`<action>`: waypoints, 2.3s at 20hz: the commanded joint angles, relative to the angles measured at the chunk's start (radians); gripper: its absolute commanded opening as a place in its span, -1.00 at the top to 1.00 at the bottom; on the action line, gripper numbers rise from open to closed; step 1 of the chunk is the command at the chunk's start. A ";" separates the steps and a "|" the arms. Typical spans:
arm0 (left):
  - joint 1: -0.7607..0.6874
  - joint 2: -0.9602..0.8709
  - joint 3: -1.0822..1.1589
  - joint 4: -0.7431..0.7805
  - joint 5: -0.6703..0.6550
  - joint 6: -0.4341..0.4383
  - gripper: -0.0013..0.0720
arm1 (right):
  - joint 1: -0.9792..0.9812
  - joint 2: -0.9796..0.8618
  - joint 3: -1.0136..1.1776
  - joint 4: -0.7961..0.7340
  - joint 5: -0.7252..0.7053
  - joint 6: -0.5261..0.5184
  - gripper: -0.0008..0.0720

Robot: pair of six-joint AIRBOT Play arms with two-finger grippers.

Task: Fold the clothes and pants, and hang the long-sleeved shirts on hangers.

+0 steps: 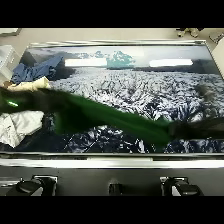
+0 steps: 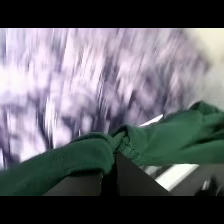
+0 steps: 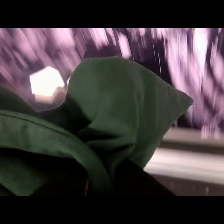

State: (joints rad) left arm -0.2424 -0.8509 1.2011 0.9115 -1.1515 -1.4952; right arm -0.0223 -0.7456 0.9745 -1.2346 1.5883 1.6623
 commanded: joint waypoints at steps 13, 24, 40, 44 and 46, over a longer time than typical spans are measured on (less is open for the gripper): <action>0.082 -0.775 0.170 -0.037 0.152 0.000 -0.98 | -0.035 -0.547 -0.138 0.356 -0.678 -0.096 -0.76; 0.446 -0.683 -0.087 0.188 -0.286 0.042 -0.98 | -0.466 -0.547 -0.163 0.109 -0.149 -0.204 -0.97; 0.335 -0.683 -0.319 -0.153 0.016 0.162 0.88 | -0.464 -0.547 -0.407 0.325 -0.365 -0.258 -0.97; 0.306 -0.669 -0.319 -0.153 0.016 0.161 0.88 | -0.418 -0.548 -0.428 0.414 -0.415 -0.272 -0.42; 0.306 -0.644 -0.318 -0.153 0.016 0.161 0.88 | -0.311 -0.548 -0.427 0.417 -0.442 -0.272 0.55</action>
State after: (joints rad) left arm 0.0746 -1.5162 0.8829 0.7650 -1.1378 -1.3373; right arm -0.4240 -1.2938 0.5549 -0.8581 1.1755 1.3903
